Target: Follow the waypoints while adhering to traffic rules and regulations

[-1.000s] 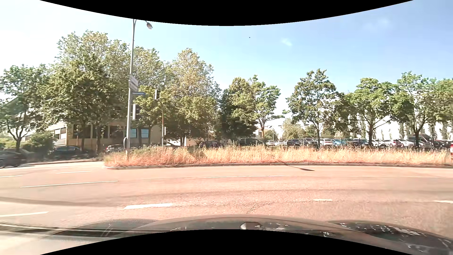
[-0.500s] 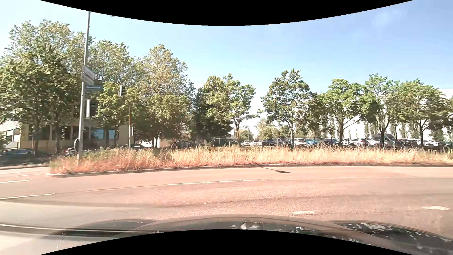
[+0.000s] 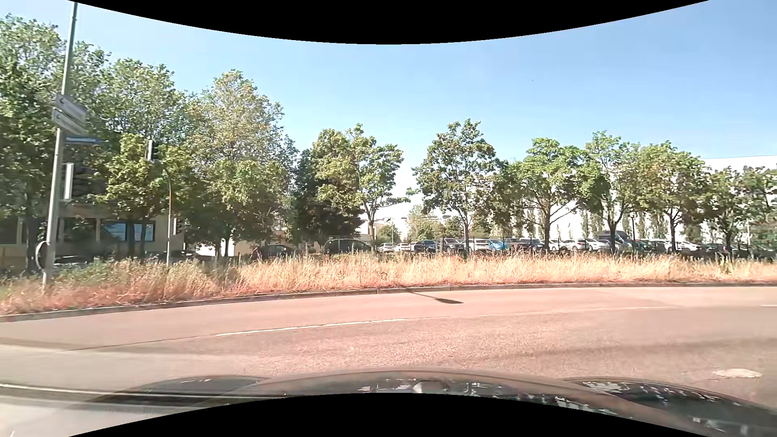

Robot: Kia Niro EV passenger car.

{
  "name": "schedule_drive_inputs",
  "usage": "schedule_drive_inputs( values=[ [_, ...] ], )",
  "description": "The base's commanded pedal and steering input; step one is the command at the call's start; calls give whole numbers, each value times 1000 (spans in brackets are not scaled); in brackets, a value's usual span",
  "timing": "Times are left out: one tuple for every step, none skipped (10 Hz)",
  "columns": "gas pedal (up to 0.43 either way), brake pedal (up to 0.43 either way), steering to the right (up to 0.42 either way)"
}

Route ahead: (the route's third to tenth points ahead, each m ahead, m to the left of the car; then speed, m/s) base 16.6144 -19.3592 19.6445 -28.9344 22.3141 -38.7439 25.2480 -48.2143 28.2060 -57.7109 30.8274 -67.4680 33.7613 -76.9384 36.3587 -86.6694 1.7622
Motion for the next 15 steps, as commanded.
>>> schedule_drive_inputs(
  values=[
    [228, 0, 427],
    [240, 0, 427],
    [260, 0, 427],
    [280, 0, 427],
    [280, 0, 434],
    [280, 0, 447],
    [280, 0, 462],
    [280, 0, 483],
    [280, 0, 507],
    [280, 0, 534],
    [280, 0, 559],
    [280, 0, 585],
    [280, 0, 598],
    [280, 0, 598],
    [280, 0, 592]
  ],
)
